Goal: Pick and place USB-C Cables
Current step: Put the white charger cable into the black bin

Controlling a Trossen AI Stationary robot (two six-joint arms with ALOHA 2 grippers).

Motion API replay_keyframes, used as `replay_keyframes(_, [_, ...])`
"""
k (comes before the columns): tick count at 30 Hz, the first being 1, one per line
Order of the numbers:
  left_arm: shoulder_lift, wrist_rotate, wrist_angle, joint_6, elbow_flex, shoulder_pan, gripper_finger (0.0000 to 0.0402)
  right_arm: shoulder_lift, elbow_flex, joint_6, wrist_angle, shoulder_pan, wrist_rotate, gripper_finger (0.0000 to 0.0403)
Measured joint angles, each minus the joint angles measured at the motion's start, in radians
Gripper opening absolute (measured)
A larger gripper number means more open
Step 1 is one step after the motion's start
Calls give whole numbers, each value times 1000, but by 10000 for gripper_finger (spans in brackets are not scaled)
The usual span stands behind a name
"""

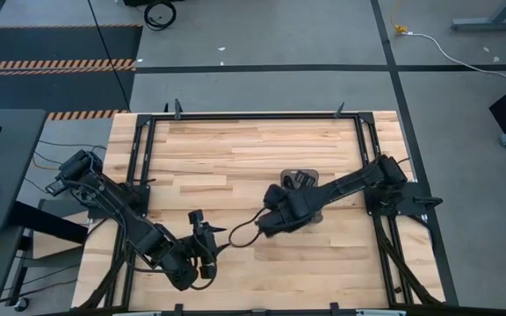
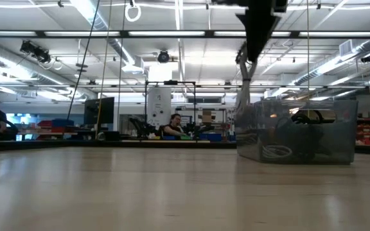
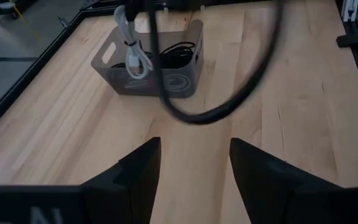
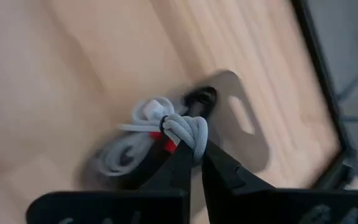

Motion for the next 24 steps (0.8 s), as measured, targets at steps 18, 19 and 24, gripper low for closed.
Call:
replay_keyframes(18, [-2, 7, -28, -18, -3, 0, 199, -4, 39, -5, 3, 34, 239, 20])
replay_keyframes(19, [-2, 7, -29, -18, -4, 0, 199, -4, 49, -9, 3, 45, 292, 20])
replay_keyframes(24, [-2, 7, -53, -12, -4, 1, 199, -6, 93, -39, 3, 64, 351, 20])
